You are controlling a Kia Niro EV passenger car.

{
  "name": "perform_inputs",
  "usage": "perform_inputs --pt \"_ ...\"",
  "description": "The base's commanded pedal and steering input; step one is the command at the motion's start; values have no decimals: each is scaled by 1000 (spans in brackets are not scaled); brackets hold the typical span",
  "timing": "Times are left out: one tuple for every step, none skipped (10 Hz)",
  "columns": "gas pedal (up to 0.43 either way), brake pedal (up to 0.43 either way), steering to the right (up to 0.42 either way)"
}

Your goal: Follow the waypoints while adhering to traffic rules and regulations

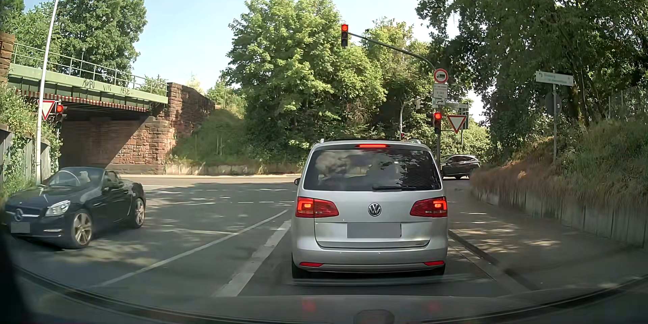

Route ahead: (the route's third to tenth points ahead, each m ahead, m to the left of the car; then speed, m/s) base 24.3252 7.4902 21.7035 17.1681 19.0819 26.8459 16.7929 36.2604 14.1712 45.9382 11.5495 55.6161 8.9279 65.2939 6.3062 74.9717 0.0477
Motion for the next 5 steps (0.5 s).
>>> perform_inputs --pt "0 177 5" --pt "0 183 6" --pt "0 195 5" --pt "0 201 6" --pt "0 207 5"
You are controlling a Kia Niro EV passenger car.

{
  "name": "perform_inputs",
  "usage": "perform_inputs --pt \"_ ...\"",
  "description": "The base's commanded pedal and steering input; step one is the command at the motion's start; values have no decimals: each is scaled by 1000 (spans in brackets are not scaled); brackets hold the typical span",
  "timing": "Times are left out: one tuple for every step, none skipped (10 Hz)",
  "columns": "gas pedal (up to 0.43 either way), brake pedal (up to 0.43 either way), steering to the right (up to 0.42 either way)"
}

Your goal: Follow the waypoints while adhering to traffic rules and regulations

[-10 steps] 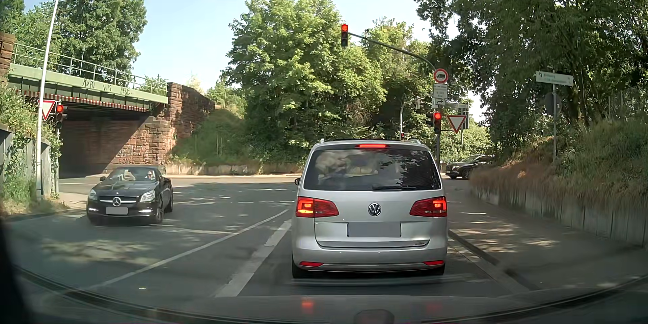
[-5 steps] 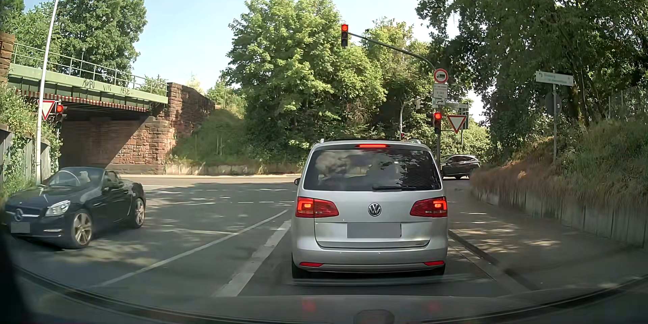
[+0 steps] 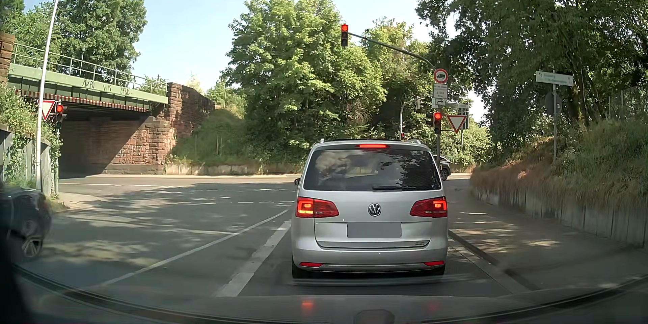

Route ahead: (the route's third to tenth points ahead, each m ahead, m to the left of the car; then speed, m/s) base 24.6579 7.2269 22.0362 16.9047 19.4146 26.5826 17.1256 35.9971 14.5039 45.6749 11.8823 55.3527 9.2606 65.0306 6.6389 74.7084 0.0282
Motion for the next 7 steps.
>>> perform_inputs --pt "0 207 5" --pt "0 207 5" --pt "0 207 6" --pt "0 207 6" --pt "0 207 6" --pt "0 207 5" --pt "0 207 5"
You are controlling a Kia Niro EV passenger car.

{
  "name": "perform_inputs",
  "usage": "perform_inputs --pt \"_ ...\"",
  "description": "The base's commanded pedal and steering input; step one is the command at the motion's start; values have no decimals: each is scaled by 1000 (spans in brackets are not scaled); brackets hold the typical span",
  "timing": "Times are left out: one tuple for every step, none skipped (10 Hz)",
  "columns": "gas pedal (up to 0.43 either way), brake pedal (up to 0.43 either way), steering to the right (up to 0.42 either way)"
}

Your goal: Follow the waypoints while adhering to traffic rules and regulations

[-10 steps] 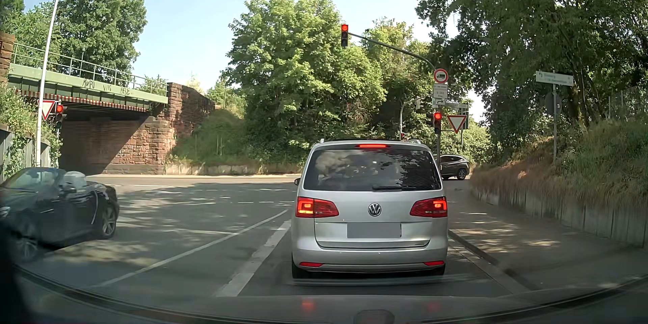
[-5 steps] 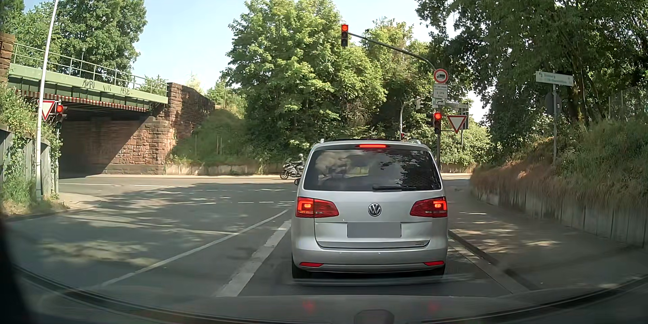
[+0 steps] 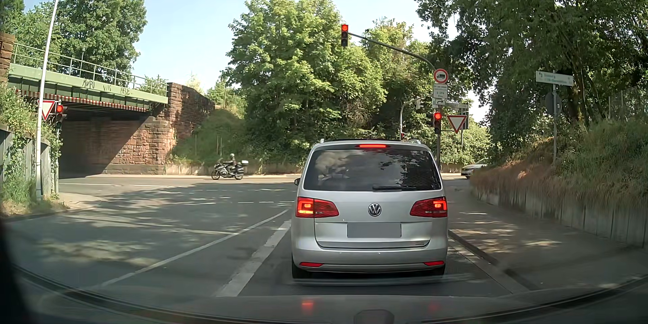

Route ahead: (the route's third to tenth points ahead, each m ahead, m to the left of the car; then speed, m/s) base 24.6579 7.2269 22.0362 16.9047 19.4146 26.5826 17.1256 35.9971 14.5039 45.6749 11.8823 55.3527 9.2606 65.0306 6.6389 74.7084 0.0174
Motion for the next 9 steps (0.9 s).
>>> perform_inputs --pt "0 207 6" --pt "0 207 5" --pt "0 207 5" --pt "0 207 5" --pt "0 207 5" --pt "0 207 5" --pt "0 207 5" --pt "0 207 5" --pt "0 207 5"
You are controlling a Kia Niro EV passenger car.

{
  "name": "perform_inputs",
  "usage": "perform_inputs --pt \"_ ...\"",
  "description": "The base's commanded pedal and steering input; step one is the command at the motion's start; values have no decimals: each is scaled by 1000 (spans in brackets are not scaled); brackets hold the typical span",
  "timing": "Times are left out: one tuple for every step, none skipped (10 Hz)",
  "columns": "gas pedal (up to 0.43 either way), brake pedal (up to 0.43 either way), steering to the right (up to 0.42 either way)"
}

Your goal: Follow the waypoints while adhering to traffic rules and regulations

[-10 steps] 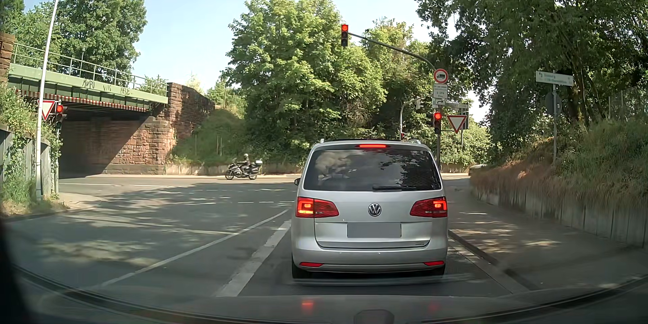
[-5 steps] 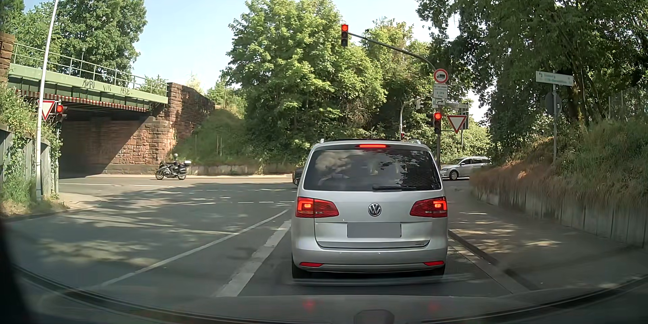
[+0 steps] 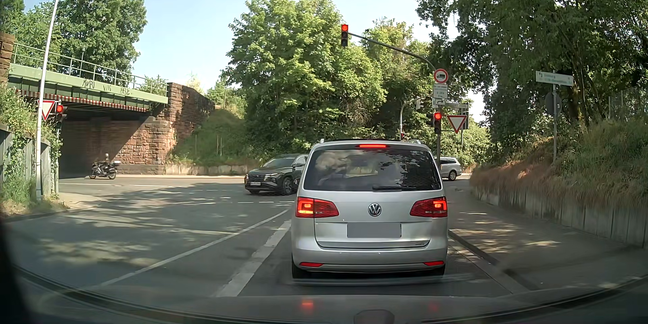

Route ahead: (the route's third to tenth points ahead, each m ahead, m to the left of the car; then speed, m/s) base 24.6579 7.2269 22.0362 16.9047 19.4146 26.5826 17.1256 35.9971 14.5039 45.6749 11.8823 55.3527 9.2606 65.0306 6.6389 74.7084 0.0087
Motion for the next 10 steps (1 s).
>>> perform_inputs --pt "0 207 5" --pt "0 207 5" --pt "0 207 5" --pt "0 207 6" --pt "0 207 5" --pt "0 207 6" --pt "0 207 6" --pt "0 207 5" --pt "0 207 6" --pt "0 207 5"
